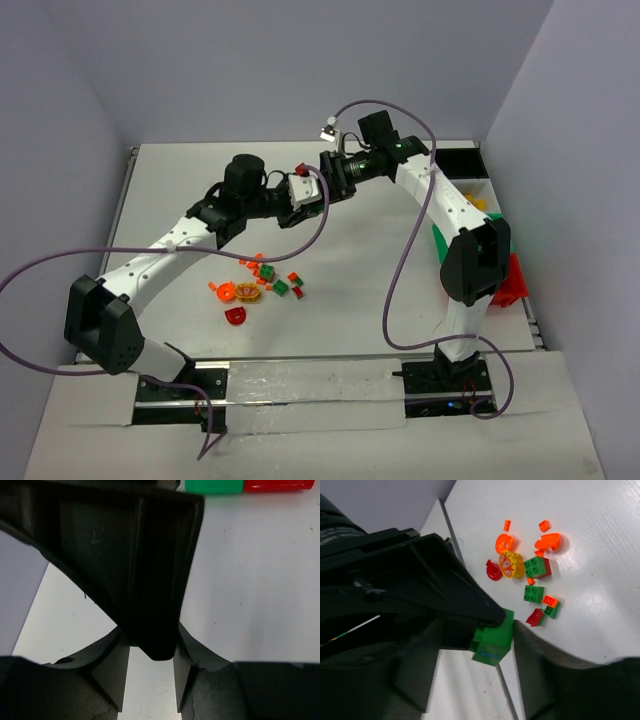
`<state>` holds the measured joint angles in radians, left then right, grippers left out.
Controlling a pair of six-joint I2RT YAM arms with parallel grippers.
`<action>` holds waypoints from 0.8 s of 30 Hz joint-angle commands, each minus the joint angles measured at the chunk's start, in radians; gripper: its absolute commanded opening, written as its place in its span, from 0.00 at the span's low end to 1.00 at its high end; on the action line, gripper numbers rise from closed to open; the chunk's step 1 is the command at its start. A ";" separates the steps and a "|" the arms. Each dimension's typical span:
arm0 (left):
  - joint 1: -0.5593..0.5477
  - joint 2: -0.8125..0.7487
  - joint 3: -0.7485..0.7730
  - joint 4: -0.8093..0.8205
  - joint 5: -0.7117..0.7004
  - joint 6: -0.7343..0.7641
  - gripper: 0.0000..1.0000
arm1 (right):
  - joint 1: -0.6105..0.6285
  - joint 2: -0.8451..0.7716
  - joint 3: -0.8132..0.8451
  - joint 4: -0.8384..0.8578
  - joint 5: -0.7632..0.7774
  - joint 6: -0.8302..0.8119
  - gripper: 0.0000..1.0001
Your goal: Sort the legos into containers by color
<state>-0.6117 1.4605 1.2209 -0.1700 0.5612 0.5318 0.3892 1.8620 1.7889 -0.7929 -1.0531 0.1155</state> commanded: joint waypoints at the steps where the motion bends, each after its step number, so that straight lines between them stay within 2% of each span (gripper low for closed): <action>1: -0.014 -0.030 0.006 0.058 -0.017 -0.015 0.00 | 0.004 0.034 0.031 0.024 0.021 -0.002 0.56; 3: -0.015 -0.031 0.006 0.061 -0.024 -0.017 0.00 | 0.004 0.039 0.036 0.020 0.033 -0.012 0.51; 5: -0.014 -0.033 0.003 0.067 -0.041 -0.022 0.00 | 0.004 0.041 0.043 0.001 0.048 -0.030 0.37; 8: -0.016 -0.034 -0.001 0.079 -0.055 -0.029 0.00 | 0.004 0.037 0.042 -0.027 0.067 -0.058 0.24; 9: -0.016 -0.033 -0.004 0.084 -0.063 -0.035 0.02 | 0.004 0.031 0.038 -0.037 0.077 -0.072 0.14; 10: -0.016 -0.031 -0.004 0.086 -0.072 -0.048 0.08 | 0.004 0.025 0.035 -0.046 0.086 -0.086 0.02; 12: -0.014 -0.026 0.001 0.091 -0.100 -0.076 0.31 | 0.002 0.011 0.026 -0.055 0.104 -0.099 0.00; 13: -0.016 -0.021 0.003 0.094 -0.121 -0.097 0.59 | -0.001 -0.002 0.019 -0.061 0.113 -0.104 0.00; 14: -0.016 -0.020 0.001 0.099 -0.139 -0.113 0.82 | -0.010 -0.011 0.013 -0.065 0.117 -0.107 0.00; 15: -0.014 -0.022 -0.001 0.115 -0.171 -0.147 0.95 | -0.019 -0.023 0.008 -0.065 0.123 -0.129 0.00; 16: -0.014 -0.024 -0.008 0.137 -0.220 -0.191 0.99 | -0.031 -0.033 0.003 -0.067 0.129 -0.141 0.00; 18: -0.014 -0.021 -0.017 0.160 -0.323 -0.267 0.99 | -0.046 -0.048 -0.002 -0.076 0.147 -0.157 0.00; 21: -0.014 -0.021 -0.009 0.129 -0.415 -0.289 0.99 | -0.113 -0.071 -0.006 -0.115 0.207 -0.226 0.00; 24: -0.013 -0.024 -0.014 0.098 -0.515 -0.330 0.99 | -0.202 -0.110 -0.041 -0.177 0.306 -0.360 0.00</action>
<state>-0.6266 1.4582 1.2027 -0.0929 0.2143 0.2964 0.2911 1.8497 1.7752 -0.8905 -0.8636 -0.0791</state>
